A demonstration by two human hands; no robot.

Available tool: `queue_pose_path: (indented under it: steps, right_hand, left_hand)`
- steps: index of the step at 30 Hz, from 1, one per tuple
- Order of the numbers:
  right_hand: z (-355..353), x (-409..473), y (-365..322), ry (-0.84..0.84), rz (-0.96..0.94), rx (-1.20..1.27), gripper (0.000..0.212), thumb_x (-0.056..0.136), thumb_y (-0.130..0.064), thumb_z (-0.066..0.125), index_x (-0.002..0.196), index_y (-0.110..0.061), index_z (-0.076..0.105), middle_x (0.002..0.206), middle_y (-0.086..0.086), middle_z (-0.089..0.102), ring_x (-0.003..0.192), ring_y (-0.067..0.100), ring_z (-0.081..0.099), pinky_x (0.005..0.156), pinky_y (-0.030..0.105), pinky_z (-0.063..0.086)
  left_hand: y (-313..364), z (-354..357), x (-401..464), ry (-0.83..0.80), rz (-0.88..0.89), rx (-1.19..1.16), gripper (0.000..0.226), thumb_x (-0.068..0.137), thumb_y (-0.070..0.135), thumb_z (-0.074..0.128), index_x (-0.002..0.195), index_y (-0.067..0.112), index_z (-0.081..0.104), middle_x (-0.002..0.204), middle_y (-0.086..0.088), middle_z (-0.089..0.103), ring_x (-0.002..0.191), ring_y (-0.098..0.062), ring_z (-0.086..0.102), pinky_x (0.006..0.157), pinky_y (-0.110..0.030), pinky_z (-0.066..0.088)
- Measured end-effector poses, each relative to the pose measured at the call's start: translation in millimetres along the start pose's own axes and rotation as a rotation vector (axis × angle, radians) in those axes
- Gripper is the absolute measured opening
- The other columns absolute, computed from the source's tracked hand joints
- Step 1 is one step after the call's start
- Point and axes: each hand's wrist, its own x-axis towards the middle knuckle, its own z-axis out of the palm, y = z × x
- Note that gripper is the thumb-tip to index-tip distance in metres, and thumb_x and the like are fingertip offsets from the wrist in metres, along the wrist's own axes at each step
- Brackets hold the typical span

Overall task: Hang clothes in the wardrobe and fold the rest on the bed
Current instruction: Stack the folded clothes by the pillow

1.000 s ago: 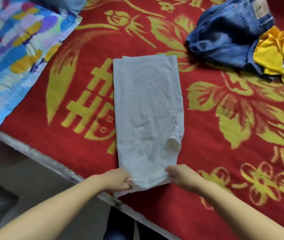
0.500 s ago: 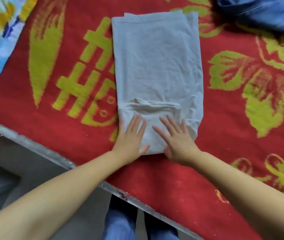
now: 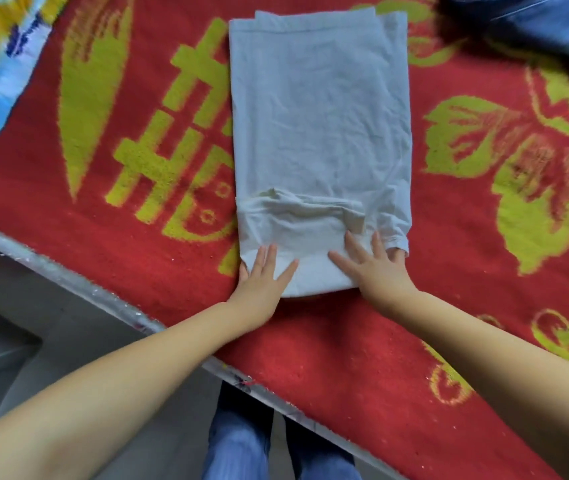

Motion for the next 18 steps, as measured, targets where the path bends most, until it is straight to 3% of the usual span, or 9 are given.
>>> queue_pose_path:
  steps: [3, 5, 6, 8, 9, 11, 15, 16, 18]
  right_hand:
    - [-16, -21, 1, -0.207, -0.078, 0.049, 0.073, 0.093, -0.007, 0.034, 0.147, -0.051, 0.011, 0.159, -0.008, 0.002, 0.143, 0.038, 0.014, 0.1, 0.055, 0.03]
    - [-22, -37, 0, -0.383, -0.151, 0.131, 0.07, 0.091, -0.006, 0.035, 0.146, -0.049, 0.023, 0.156, -0.008, 0.019, 0.138, 0.028, 0.031, 0.098, 0.044, 0.038]
    - [-25, -45, 0, -0.461, -0.191, 0.206, 0.066, 0.091, -0.004, 0.035, 0.145, -0.041, 0.033, 0.152, -0.005, 0.032, 0.134, 0.024, 0.039, 0.097, 0.037, 0.04]
    - [-39, -54, 0, -0.608, -0.252, 0.283, 0.049, 0.088, 0.0, 0.036, 0.129, -0.019, 0.054, 0.13, 0.005, 0.058, 0.114, 0.024, 0.055, 0.087, 0.029, 0.042]
    - [-48, -55, 1, -0.666, -0.265, 0.286, 0.04, 0.087, -0.001, 0.037, 0.118, -0.014, 0.058, 0.115, 0.006, 0.063, 0.102, 0.024, 0.057, 0.082, 0.029, 0.042]
    - [-71, -46, 10, -0.699, -0.261, 0.275, 0.031, 0.087, -0.005, 0.039, 0.108, -0.016, 0.06, 0.097, 0.002, 0.059, 0.088, 0.019, 0.054, 0.077, 0.028, 0.041]
    - [-114, 7, 42, -0.485, -0.124, 0.412, 0.019, 0.09, -0.011, 0.046, 0.075, -0.015, 0.056, 0.077, 0.004, 0.055, 0.069, 0.018, 0.051, 0.065, 0.03, 0.042]
    - [-122, 22, 48, -0.378, -0.102, 0.426, 0.017, 0.091, -0.012, 0.048, 0.08, -0.015, 0.061, 0.081, 0.005, 0.058, 0.073, 0.02, 0.054, 0.067, 0.03, 0.041]
    - [-125, 50, 55, -0.154, -0.045, 0.357, 0.031, 0.094, -0.019, 0.048, 0.122, -0.014, 0.06, 0.114, 0.008, 0.062, 0.105, 0.026, 0.057, 0.084, 0.031, 0.041]
  left_hand:
    - [-3, -23, -19, -0.307, 0.081, -0.211, 0.093, 0.083, -0.016, 0.031, 0.151, 0.035, -0.008, 0.158, -0.012, -0.021, 0.146, -0.03, -0.013, 0.114, -0.038, 0.024]
    - [-2, -33, -32, -0.505, 0.141, -0.348, 0.088, 0.084, -0.013, 0.028, 0.151, 0.038, 0.004, 0.161, -0.004, -0.005, 0.146, -0.026, 0.014, 0.093, -0.014, 0.04]
    - [-1, -37, -37, -0.565, 0.171, -0.397, 0.084, 0.083, -0.011, 0.028, 0.152, 0.035, 0.015, 0.16, -0.002, 0.012, 0.141, -0.021, 0.029, 0.089, -0.013, 0.041]
    - [-3, -47, -46, -0.674, 0.209, -0.493, 0.07, 0.078, -0.01, 0.027, 0.136, 0.021, 0.047, 0.13, -0.003, 0.053, 0.107, -0.009, 0.056, 0.077, -0.02, 0.045]
    - [-5, -54, -49, -0.751, 0.199, -0.577, 0.059, 0.076, -0.011, 0.026, 0.119, 0.014, 0.057, 0.106, -0.005, 0.059, 0.084, -0.009, 0.057, 0.064, -0.021, 0.043]
    - [-12, -72, -47, -0.841, 0.136, -0.739, 0.044, 0.075, -0.012, 0.026, 0.095, 0.009, 0.058, 0.085, -0.006, 0.056, 0.068, -0.014, 0.054, 0.055, -0.023, 0.04]
    - [-50, -111, -12, -0.64, 0.025, -0.864, 0.036, 0.071, -0.01, 0.034, 0.089, 0.006, 0.061, 0.092, -0.014, 0.065, 0.086, -0.025, 0.064, 0.076, -0.038, 0.051]
    - [-61, -120, 0, -0.543, 0.004, -0.852, 0.035, 0.071, -0.008, 0.038, 0.093, 0.003, 0.063, 0.1, -0.017, 0.066, 0.094, -0.029, 0.064, 0.083, -0.042, 0.05]
    - [-78, -134, 26, -0.303, -0.063, -0.719, 0.043, 0.08, -0.004, 0.043, 0.116, 0.008, 0.063, 0.12, -0.014, 0.064, 0.111, -0.028, 0.06, 0.098, -0.039, 0.045]
